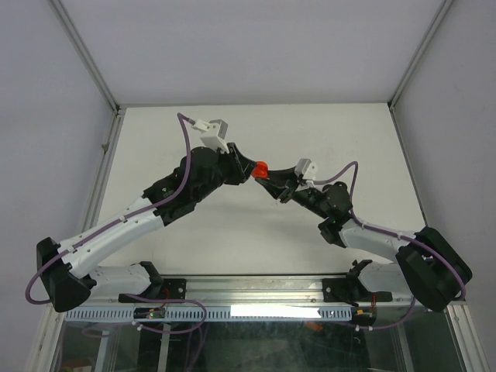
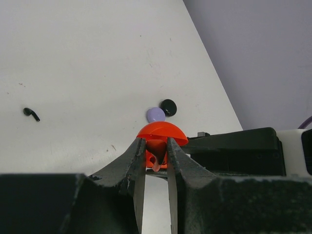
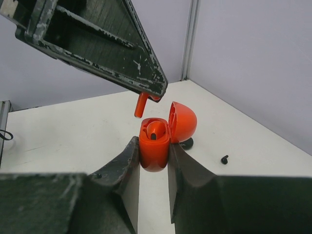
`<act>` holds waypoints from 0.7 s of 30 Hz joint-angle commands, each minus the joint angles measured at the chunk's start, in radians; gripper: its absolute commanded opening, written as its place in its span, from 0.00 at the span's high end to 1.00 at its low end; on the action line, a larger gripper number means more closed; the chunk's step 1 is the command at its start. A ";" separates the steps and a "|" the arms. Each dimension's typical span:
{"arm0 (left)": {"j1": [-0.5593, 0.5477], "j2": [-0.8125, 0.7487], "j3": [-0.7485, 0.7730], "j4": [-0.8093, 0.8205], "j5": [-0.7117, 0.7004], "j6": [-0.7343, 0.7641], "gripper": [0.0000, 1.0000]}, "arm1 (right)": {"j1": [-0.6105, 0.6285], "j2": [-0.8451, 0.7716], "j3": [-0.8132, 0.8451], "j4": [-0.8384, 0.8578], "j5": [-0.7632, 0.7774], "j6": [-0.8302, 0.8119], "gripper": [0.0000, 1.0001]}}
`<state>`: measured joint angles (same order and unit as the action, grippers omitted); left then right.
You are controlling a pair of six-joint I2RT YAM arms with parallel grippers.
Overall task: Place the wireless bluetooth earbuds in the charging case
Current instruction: Place the earbud in the charging case.
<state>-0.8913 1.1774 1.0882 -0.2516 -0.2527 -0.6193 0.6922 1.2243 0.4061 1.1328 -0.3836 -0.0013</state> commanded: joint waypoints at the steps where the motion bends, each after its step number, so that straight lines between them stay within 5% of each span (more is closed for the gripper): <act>1: -0.009 -0.039 -0.007 0.094 -0.022 0.008 0.79 | 0.006 -0.017 0.022 0.082 -0.008 0.007 1.00; 21: -0.012 -0.016 -0.065 0.163 -0.023 0.018 0.79 | 0.007 -0.022 0.021 0.088 -0.005 0.014 1.00</act>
<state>-0.8913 1.1667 1.0317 -0.1555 -0.2619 -0.6170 0.6922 1.2243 0.4061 1.1347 -0.3836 0.0029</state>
